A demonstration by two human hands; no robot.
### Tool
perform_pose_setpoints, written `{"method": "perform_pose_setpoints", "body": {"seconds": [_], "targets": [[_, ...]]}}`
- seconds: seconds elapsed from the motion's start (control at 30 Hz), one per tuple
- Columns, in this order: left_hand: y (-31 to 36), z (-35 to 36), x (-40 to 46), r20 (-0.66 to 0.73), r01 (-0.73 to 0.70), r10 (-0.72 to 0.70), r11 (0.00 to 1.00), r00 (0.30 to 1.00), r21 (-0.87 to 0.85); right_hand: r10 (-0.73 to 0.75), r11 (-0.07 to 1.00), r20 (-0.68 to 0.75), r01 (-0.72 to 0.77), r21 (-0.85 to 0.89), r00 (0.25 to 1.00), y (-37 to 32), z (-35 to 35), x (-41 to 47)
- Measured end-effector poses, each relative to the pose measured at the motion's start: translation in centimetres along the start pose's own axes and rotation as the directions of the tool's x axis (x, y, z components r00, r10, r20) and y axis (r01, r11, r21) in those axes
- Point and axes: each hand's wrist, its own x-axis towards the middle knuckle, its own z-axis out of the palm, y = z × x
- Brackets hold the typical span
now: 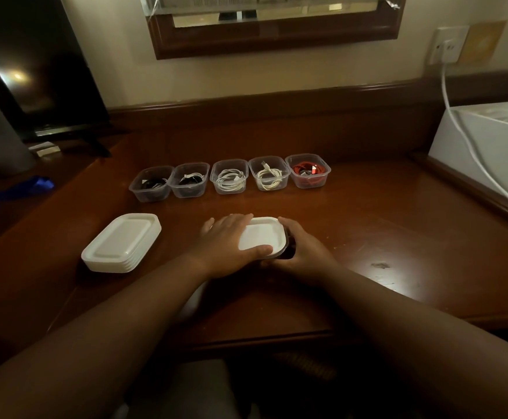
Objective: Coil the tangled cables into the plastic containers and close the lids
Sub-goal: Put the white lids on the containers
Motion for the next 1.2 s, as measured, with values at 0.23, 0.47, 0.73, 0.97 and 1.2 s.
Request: {"method": "perform_pose_setpoints", "body": {"seconds": [0.23,0.47,0.73,0.97,1.2], "targets": [[0.5,-0.5,0.1,0.057,0.029,-0.033,0.997,0.998,0.074,0.070,0.987,0.106,-0.085,0.140,0.992,-0.1,-0.5,0.0],[0.5,-0.6,0.4,0.109,0.019,-0.027,0.997,0.994,0.075,0.116,0.992,0.047,-0.114,-0.048,0.992,-0.4,0.5,0.1],[0.3,0.2,0.4,0.110,0.021,-0.032,0.995,0.993,0.100,0.103,0.929,0.048,-0.079,-0.361,0.994,-1.1,0.5,0.5],[0.6,0.3,0.5,0.097,0.031,-0.037,0.997,0.995,0.064,0.139,0.865,0.081,-0.081,-0.495,0.987,-2.0,-0.3,0.8],[-1.1,0.7,-0.2,-0.206,-0.049,-0.031,0.926,0.978,-0.374,0.221,0.786,0.122,-0.102,-0.609,0.968,-4.0,-1.4,0.5]]}}
